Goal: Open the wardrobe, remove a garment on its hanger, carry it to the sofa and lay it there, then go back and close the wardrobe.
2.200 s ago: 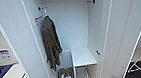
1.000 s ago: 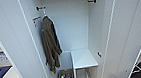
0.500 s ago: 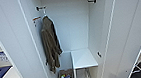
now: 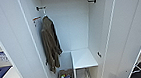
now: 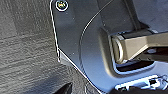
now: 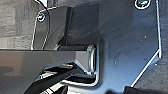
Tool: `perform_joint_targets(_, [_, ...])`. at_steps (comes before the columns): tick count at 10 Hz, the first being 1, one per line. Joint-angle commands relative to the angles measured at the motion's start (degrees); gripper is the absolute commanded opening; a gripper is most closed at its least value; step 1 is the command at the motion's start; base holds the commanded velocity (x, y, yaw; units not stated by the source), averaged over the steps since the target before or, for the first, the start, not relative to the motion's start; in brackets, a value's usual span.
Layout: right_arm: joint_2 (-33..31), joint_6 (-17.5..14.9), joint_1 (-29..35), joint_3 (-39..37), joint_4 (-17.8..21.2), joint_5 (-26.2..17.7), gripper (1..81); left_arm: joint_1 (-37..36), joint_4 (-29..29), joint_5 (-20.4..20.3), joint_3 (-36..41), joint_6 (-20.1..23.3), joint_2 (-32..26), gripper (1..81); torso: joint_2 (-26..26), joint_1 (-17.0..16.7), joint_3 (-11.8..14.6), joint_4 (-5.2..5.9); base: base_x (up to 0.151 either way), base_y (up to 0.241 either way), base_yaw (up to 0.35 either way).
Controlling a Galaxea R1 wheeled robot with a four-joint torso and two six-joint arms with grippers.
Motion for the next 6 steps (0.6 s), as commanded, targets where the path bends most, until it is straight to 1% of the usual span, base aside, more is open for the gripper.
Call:
perform_joint_targets(1, [-6.8,-0.2,1.2,11.2,-0.2,-0.6,81.1,-3.8,-14.2,5.3,5.1,12.0,-1.8,81.1,0.0,0.0,0.0,0.0,0.0,0.0,0.0])
perform_joint_targets(2, [-9.5,-0.1,1.3,14.4,-0.1,-0.4,81.1,-4.0,-13.5,4.8,5.2,12.4,-2.2,81.1,0.0,0.0,0.0,0.0,0.0,0.0,0.0])
perform_joint_targets(4, [-14.3,0.2,1.7,19.3,-0.1,-0.1,81.1,-5.9,-13.2,5.2,5.4,12.8,-3.4,81.1,0.0,0.0,0.0,0.0,0.0,0.0,0.0])
perform_joint_targets(6, [-20.0,0.3,2.1,24.1,0.5,4.0,81.1,-6.0,-13.4,4.6,7.6,12.8,-5.8,81.1,0.0,0.0,0.0,0.0,0.0,0.0,0.0])
